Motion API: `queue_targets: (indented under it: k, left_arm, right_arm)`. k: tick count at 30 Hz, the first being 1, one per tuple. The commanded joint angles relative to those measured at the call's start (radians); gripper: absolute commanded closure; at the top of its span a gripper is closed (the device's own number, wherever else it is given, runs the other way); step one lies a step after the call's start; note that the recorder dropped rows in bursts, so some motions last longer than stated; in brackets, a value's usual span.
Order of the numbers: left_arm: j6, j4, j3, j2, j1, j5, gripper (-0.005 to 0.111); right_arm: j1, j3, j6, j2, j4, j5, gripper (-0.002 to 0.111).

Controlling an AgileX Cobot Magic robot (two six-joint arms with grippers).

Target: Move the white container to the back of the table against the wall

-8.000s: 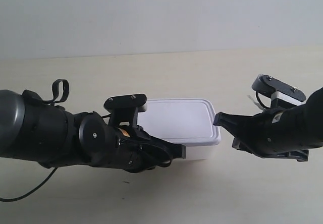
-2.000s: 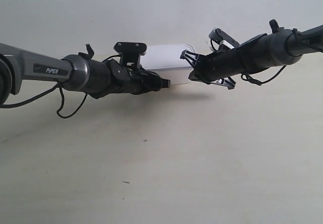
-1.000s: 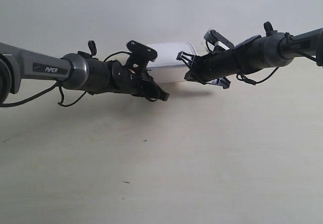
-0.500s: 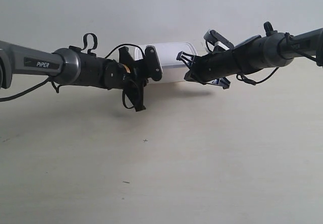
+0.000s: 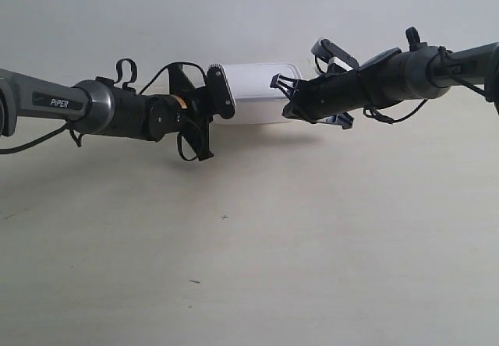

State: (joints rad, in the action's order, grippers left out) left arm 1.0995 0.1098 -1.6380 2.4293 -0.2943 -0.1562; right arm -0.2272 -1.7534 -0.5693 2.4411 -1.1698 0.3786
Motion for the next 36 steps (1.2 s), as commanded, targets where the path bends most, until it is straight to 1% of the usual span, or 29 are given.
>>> queue_targets:
  k: [1,6,10,12,14,22,25,31,35,36]
  left_arm:
    - [-0.004,0.0,-0.004,0.013,0.017,-0.034,0.107]
    - [-0.015,0.0,-0.004,0.023,0.028,-0.048,0.107]
    - [-0.025,0.0,-0.004,0.023,0.028,0.012,0.107]
    - [-0.056,0.0,-0.004,0.019,0.028,0.032,0.107]
    - [-0.09,0.0,-0.004,0.014,0.026,0.03,0.107]
    - [-0.101,0.0,-0.004,0.013,0.026,0.028,0.107]
    - [-0.176,0.0,-0.004,0.013,0.026,0.01,0.107]
    - [-0.268,-0.029,-0.004,0.01,0.013,0.007,0.107]
    - [-0.436,-0.085,-0.004,-0.006,-0.001,-0.023,0.107]
    - [-0.48,-0.119,-0.004,-0.008,-0.001,-0.038,0.107]
  right_arm:
    - [0.002,-0.028,0.016,0.01,0.025,-0.004,0.108]
    - [0.0,-0.056,0.016,0.023,0.034,-0.001,0.108]
    - [0.0,-0.077,0.042,0.039,0.056,0.02,0.108]
    - [0.0,-0.08,0.042,0.046,0.056,0.028,0.108]
    - [0.0,-0.08,0.042,0.05,0.056,0.032,0.108]
    - [0.002,-0.08,0.042,0.054,0.051,0.037,0.108]
    - [0.002,-0.08,0.042,0.054,0.052,0.041,0.108]
    - [0.002,-0.08,0.046,0.054,0.052,0.049,0.108]
    - [0.002,-0.08,0.046,0.054,0.052,0.049,0.108]
    - [0.002,-0.08,0.046,0.054,0.052,0.051,0.108]
